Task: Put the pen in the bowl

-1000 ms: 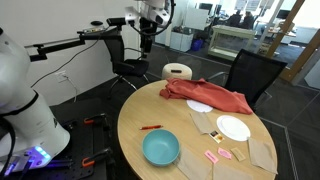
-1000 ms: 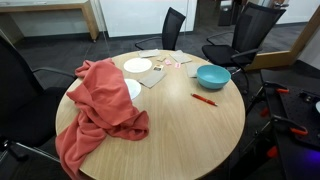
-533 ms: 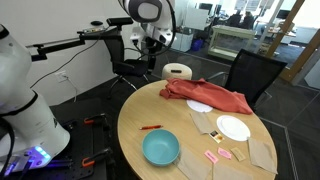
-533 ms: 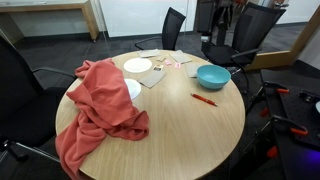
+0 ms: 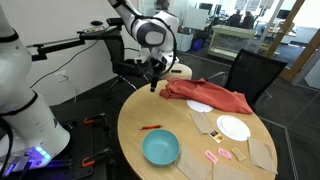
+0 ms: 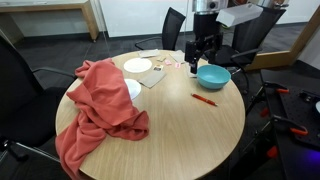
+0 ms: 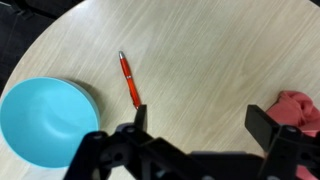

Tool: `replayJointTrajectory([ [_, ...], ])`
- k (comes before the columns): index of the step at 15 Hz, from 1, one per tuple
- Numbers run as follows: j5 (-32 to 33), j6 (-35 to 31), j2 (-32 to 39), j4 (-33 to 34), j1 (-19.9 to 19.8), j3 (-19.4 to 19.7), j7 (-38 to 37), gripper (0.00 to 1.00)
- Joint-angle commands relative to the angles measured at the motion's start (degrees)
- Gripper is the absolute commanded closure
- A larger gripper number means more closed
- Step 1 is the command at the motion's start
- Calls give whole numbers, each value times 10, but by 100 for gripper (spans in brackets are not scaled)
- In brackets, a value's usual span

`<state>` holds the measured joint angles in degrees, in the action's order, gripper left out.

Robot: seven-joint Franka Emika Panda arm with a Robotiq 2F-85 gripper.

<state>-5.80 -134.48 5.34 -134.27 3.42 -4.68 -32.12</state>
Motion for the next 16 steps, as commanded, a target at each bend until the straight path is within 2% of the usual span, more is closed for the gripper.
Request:
replayJointTrajectory([
  [1,23,-33,44,4,8,18,-38,0],
  [8,29,-95,128,5,12,62,-37,0],
  [16,52,-193,229,21,53,115,-42,0],
])
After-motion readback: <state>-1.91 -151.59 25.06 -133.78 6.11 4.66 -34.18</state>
